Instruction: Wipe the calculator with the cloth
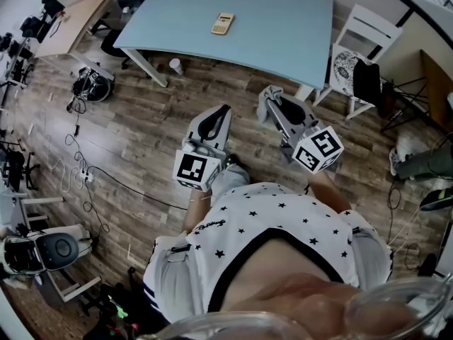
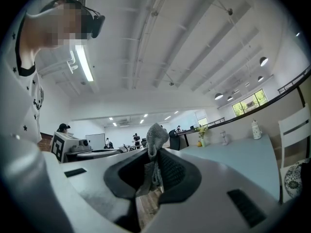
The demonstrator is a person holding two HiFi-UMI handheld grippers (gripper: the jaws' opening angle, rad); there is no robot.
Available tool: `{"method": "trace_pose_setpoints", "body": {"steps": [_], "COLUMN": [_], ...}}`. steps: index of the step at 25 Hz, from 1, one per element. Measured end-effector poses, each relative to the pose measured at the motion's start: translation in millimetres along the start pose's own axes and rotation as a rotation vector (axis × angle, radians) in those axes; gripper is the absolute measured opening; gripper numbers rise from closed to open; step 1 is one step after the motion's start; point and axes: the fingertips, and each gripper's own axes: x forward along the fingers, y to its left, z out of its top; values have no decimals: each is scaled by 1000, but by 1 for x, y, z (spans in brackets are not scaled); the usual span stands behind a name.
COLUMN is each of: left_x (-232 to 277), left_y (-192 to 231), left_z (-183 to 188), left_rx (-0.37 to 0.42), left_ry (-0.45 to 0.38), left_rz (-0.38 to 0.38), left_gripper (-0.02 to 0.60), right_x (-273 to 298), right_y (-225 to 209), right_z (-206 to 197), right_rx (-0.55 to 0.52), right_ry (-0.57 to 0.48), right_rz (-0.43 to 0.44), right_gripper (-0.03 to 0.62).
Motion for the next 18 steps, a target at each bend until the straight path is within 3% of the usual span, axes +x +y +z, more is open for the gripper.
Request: {"method": "trace_pose_setpoints", "body": {"steps": [18], "left_x": [38], "left_y": [99], "left_z": [-4], "left_rx": [-14], "left_ry": [-3], "left_rz": [-79], "left_gripper": [40], "right_x": [97], "right_y": [-27], "right_z": [1], "right_rx": [-12], "right_ry": [6], "right_rz": [-88], "right_gripper": [49]}}
